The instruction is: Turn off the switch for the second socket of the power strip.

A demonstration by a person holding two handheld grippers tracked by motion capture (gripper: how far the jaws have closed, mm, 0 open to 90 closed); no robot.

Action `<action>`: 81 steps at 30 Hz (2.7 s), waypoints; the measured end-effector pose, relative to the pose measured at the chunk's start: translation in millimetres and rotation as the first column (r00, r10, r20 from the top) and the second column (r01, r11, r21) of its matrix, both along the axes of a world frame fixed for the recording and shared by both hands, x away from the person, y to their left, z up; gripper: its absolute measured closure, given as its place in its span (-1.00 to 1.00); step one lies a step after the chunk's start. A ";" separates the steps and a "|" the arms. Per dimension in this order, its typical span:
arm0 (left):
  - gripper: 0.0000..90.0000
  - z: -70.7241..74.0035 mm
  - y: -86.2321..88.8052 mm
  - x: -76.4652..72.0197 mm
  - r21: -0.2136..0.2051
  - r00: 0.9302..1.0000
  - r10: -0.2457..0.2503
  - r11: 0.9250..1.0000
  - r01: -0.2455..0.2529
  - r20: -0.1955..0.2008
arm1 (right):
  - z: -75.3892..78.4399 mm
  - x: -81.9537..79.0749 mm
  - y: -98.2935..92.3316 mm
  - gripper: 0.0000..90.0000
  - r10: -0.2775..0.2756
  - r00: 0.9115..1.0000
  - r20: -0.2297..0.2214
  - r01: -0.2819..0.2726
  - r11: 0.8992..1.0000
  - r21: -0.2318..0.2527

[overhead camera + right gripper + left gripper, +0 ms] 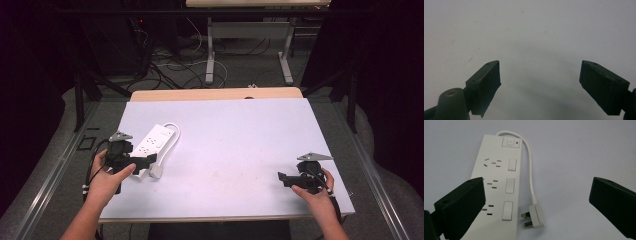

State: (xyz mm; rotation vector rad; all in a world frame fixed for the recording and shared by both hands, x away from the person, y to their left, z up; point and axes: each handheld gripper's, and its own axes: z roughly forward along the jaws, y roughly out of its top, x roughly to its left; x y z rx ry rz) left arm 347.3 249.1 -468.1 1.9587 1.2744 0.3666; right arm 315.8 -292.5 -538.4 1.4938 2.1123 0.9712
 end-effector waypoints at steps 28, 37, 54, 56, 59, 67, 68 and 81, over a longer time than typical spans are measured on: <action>-0.99 -28.3 16.8 -32.7 -0.058 0.997 0.039 0.998 -0.035 0.059 | -0.3 0.0 1.9 -0.63 0.005 1.000 0.001 -0.005 1.000 0.002; -0.99 -38.6 22.9 -37.2 -0.083 0.997 0.059 0.995 -0.055 0.053 | -0.3 -0.2 2.6 -0.63 0.008 1.000 0.004 -0.008 1.000 0.003; -0.99 -50.7 31.6 -44.0 -0.113 0.993 0.093 0.990 -0.085 0.070 | 0.1 -0.6 3.4 -0.63 0.010 1.000 0.005 -0.010 1.000 0.000; -0.99 -52.5 32.0 -44.6 -0.112 0.993 0.098 0.990 -0.089 0.072 | 0.2 -0.6 3.5 -0.63 0.009 1.000 0.005 -0.009 1.000 0.001; -0.99 -55.1 32.4 -44.8 -0.114 0.993 0.099 0.989 -0.091 0.068 | -0.2 -0.3 3.2 -0.63 0.013 1.000 0.007 -0.013 1.000 0.001; -0.99 -61.6 31.9 -45.6 -0.118 0.992 0.107 0.988 -0.098 0.065 | -0.8 -0.2 3.9 -0.63 0.016 1.000 0.010 -0.016 1.000 -0.003; -0.99 -61.1 33.0 -45.8 -0.112 0.994 0.095 0.990 -0.089 0.052 | -0.9 -0.1 3.8 -0.63 0.021 1.000 0.010 -0.021 1.000 -0.001; -0.99 -67.6 34.2 -44.5 -0.114 0.991 0.120 0.987 -0.112 0.059 | -3.0 1.0 4.0 -0.63 0.026 1.000 0.004 -0.026 1.000 -0.002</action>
